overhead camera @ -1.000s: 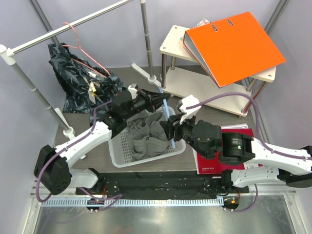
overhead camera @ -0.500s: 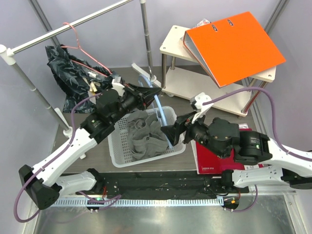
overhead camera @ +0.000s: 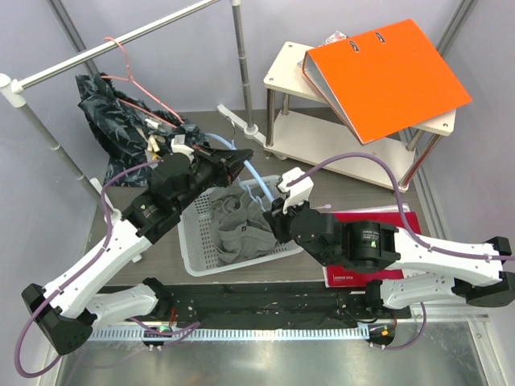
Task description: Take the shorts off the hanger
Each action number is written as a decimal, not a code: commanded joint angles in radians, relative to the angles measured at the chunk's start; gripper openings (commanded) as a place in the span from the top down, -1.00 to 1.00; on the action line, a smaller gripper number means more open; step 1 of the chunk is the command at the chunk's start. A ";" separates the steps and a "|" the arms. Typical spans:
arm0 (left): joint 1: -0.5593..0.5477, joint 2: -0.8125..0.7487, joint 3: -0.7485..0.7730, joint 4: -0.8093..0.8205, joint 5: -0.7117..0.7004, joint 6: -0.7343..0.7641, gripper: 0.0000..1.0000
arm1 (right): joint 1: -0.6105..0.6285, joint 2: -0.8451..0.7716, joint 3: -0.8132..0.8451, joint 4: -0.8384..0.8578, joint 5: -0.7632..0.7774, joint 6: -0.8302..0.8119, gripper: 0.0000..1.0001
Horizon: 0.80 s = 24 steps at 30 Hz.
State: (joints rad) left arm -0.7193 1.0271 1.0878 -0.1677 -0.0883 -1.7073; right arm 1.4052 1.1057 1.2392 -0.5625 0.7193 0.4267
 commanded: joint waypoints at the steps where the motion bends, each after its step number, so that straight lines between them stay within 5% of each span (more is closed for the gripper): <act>1: -0.006 -0.033 -0.008 0.051 0.005 0.027 0.85 | -0.002 -0.018 -0.001 0.069 0.046 0.001 0.98; 3: -0.006 -0.039 -0.012 0.068 0.015 0.058 0.11 | 0.000 -0.036 -0.015 0.073 0.084 0.017 0.98; 6: -0.006 -0.071 -0.031 0.079 0.035 0.139 -0.46 | 0.000 -0.105 -0.056 0.073 0.129 0.049 0.98; 13: -0.005 -0.223 -0.112 0.037 0.119 0.301 -0.59 | -0.002 -0.191 -0.066 -0.022 0.184 0.070 0.98; 19: -0.006 -0.367 -0.063 -0.264 0.096 0.397 -0.59 | -0.002 -0.164 -0.020 0.047 0.190 -0.051 0.98; 24: -0.005 -0.518 0.027 -0.517 -0.081 0.489 -0.67 | -0.038 -0.092 0.037 0.162 0.180 -0.185 0.98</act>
State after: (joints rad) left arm -0.7208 0.6071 1.0241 -0.4469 -0.0277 -1.3403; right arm 1.3964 0.9714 1.1976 -0.5781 0.8757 0.3676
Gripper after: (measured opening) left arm 0.811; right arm 0.189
